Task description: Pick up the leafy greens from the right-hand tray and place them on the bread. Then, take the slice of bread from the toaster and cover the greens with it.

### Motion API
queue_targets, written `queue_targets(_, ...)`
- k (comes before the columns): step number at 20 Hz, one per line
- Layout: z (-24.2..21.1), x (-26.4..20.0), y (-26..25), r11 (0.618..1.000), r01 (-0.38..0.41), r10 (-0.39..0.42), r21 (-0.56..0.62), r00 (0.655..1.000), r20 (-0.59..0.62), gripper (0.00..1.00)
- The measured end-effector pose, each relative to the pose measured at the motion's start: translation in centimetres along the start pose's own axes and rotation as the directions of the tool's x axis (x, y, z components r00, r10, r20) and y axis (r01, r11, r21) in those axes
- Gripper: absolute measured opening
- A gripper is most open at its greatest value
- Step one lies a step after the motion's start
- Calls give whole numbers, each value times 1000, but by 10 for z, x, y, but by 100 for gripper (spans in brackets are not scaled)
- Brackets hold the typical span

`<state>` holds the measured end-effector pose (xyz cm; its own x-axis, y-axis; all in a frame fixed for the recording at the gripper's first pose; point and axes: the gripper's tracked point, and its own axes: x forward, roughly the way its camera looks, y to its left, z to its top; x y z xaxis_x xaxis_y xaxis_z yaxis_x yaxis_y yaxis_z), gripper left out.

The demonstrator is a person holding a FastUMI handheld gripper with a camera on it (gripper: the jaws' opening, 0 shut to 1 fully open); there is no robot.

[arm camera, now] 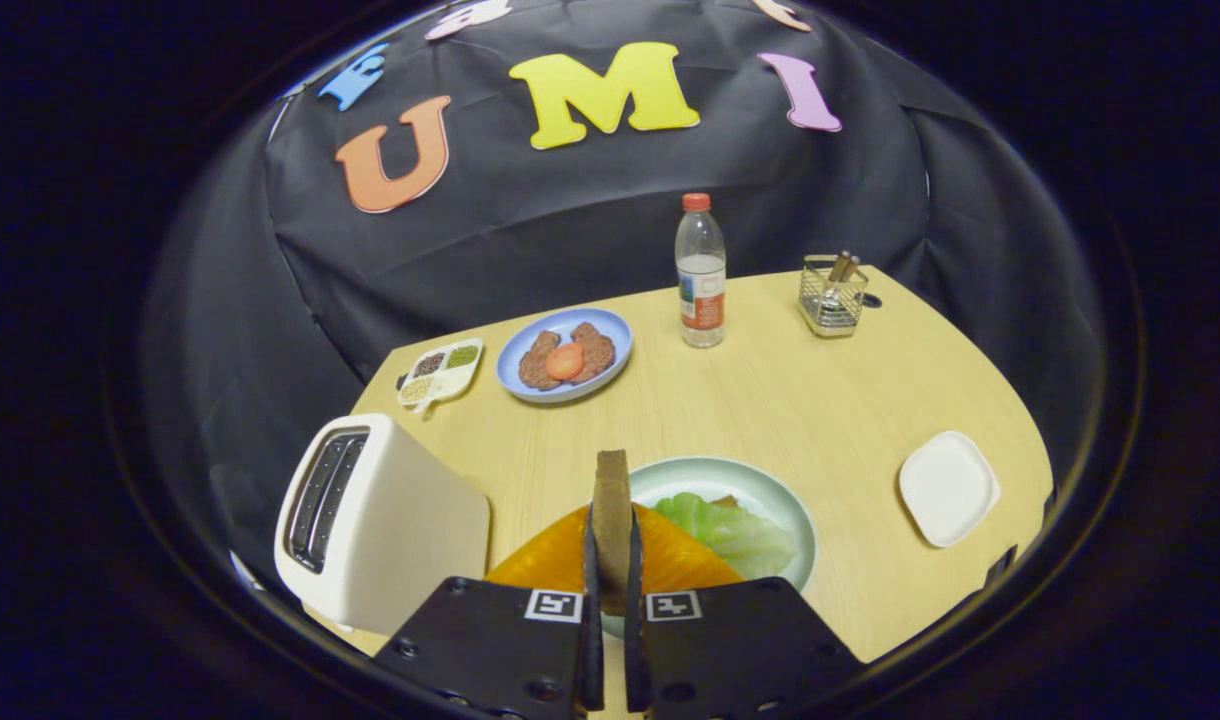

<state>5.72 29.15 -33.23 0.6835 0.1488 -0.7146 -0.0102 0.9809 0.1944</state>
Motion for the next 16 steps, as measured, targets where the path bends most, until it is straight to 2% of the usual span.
queue_targets(1, -1, 1, -2, 1000, 4, -4, -3, 1000, -5, 8)
queue_targets(3, -7, 3, -8, 1000, 16, -16, -14, 999, -28, 18)
queue_targets(6, -12, 1, -20, 999, 38, -39, -26, 998, -48, 44)
queue_targets(12, 7, -5, -40, 996, 72, -70, -54, 997, 31, 97)
queue_targets(16, 40, -26, -41, 990, 73, -53, -119, 985, 161, 97)
